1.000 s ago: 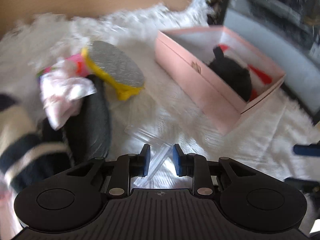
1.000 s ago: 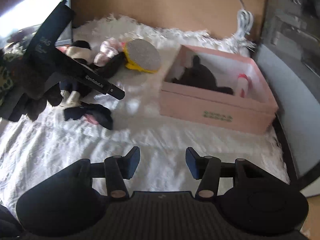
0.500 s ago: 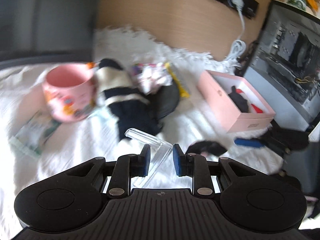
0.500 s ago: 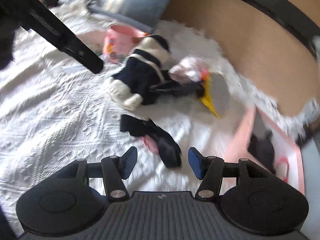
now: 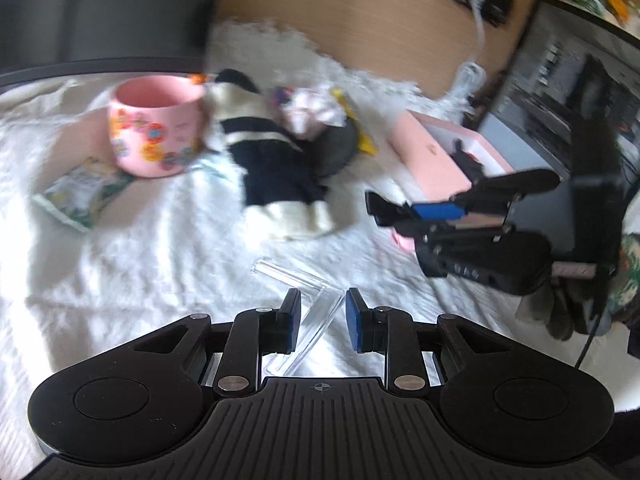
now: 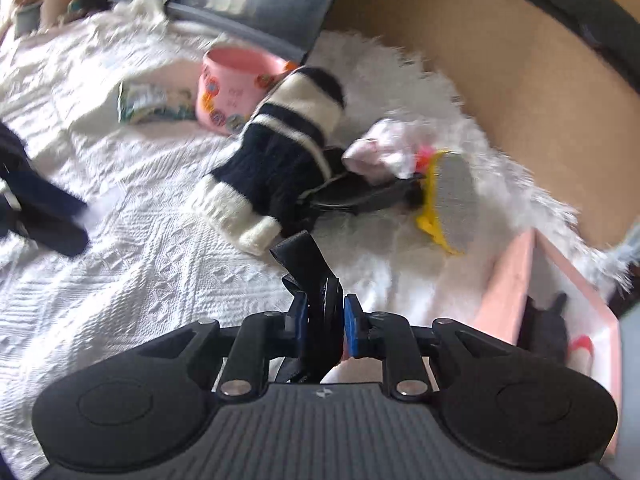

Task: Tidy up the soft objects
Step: 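Carry the hair tie and plastic strip over the pink box and release both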

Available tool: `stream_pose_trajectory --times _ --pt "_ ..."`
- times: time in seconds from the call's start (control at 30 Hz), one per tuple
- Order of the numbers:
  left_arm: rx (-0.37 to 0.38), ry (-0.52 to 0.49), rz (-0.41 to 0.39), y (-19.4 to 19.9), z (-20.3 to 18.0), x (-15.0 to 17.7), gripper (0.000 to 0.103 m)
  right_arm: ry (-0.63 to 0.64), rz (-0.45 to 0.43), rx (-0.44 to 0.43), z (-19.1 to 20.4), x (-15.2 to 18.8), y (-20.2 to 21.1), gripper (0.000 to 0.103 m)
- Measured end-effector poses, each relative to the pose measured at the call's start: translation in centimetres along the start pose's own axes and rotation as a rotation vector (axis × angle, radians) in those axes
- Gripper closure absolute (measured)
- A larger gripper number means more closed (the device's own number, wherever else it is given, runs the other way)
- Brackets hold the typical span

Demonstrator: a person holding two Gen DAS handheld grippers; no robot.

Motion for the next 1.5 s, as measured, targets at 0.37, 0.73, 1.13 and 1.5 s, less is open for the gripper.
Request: stream_pose_trajectory --times 0.37,0.73,1.13,1.5 --pt "0.232 -0.241 0.068 -3.6 -10.3 -1.4 0.076 -0.312 -0.032 0.225 -4.7 7.2 10.9 0.084" --pt "0.338 -0.378 -0.135 -5.8 -22.2 -13.2 0.075 -0.496 -0.099 0.402 -7.2 13.1 17.1 0.084" --pt "0.195 -0.122 -0.179 -11.9 -22.2 -19.0 0.074 -0.506 -0.099 0.388 -8.4 13.7 16.6 0.084" --pt "0.132 0.076 -0.071 -8.7 -12.5 -10.9 0.074 -0.413 -0.176 0.438 -15.0 5.8 14.4 0.084"
Point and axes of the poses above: each gripper's, at about its wrist camera, not at the fingertips, and y roughly against the way its jaws point, z to its left, x to its underside, the point moved 2 cm from there along -y, roughly the way its jaws point, and after that the axes turned 11 degrees about -x, right-handed, at the moved point
